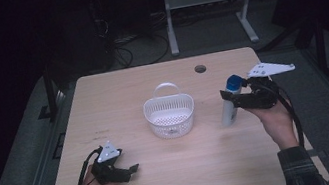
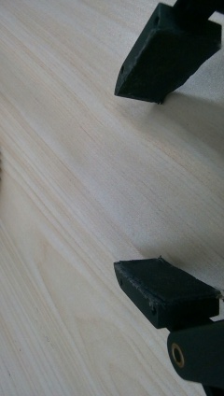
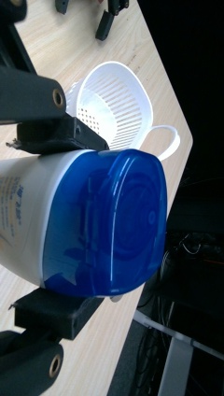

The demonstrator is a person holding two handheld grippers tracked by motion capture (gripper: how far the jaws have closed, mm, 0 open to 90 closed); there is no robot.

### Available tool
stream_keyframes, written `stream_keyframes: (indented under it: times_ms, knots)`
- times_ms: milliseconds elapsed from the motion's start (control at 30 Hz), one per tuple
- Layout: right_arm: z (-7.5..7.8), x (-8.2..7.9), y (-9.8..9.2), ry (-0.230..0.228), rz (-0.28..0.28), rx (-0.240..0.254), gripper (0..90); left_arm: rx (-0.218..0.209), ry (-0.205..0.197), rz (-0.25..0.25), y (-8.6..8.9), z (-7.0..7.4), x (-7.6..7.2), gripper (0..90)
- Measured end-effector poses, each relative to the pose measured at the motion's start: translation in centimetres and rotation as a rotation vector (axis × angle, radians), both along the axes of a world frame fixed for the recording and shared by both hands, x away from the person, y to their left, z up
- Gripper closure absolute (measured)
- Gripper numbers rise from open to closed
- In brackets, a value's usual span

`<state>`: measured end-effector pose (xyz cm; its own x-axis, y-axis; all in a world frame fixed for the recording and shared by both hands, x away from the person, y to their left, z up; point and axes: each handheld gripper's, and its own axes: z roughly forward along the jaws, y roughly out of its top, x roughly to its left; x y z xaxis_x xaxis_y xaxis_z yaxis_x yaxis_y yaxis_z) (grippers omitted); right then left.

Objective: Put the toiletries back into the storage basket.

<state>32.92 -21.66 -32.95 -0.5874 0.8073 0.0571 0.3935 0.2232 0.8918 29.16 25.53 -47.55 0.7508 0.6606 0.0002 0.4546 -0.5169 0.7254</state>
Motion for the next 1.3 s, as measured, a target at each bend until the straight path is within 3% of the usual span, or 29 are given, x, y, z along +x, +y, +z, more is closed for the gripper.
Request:
stream_keyframes:
  times_ms: [1300]
  knots:
    - [4.1, 2.2, 5.1, -0.066, 0.072, 0.027, 35.3, 0.003, -0.001, -0.004, -0.1, 0.0, 0.0, 12.7]
